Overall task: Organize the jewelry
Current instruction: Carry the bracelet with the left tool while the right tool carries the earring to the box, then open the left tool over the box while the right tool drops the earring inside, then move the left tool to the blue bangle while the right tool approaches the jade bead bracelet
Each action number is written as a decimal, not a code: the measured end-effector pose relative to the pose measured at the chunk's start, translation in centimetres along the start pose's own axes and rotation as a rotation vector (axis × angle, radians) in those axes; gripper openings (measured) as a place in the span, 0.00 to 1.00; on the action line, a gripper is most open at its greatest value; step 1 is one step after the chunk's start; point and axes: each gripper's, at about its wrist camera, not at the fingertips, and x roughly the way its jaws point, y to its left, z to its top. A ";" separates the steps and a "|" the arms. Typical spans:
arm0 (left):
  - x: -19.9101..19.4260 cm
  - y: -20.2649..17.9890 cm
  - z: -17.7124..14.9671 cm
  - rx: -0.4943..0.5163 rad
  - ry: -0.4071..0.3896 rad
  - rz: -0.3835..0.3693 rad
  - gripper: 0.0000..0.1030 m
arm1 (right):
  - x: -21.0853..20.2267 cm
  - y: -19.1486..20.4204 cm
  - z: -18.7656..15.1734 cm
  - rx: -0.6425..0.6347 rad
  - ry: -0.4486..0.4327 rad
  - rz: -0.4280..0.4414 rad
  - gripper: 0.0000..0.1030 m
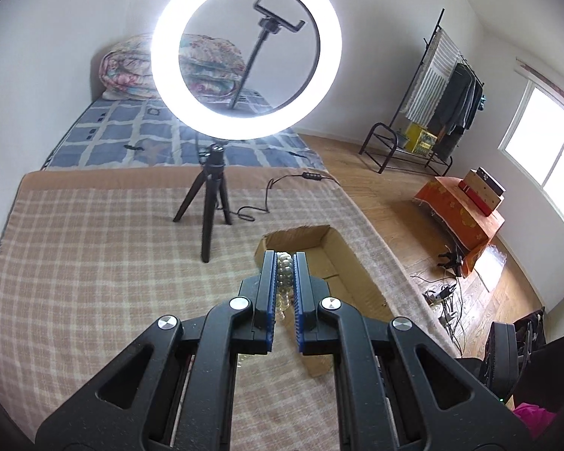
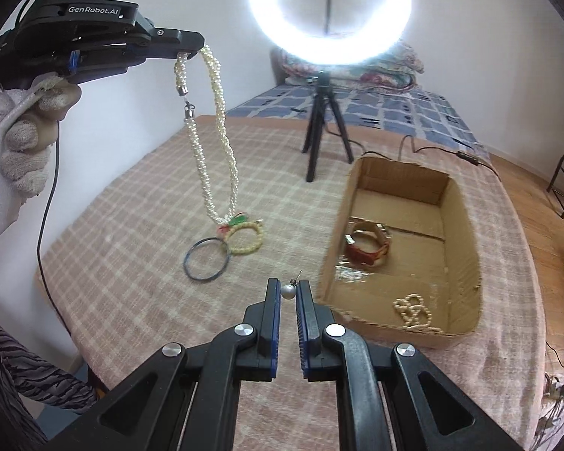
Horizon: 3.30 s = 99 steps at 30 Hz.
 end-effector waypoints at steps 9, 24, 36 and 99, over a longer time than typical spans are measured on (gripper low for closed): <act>4.7 -3.1 3.7 0.025 0.000 -0.045 0.06 | 0.0 -4.7 0.9 0.051 -0.012 -0.058 0.06; 15.6 -6.9 3.8 0.069 0.083 -0.049 0.06 | 3.2 -10.4 1.8 0.125 0.028 -0.091 0.06; 21.0 -8.1 2.6 0.046 0.157 -0.062 0.06 | 5.6 -11.7 1.5 0.145 0.071 -0.094 0.06; 1.9 13.8 -11.3 -0.104 0.287 0.107 0.47 | 6.1 0.8 4.7 0.000 0.062 0.053 0.60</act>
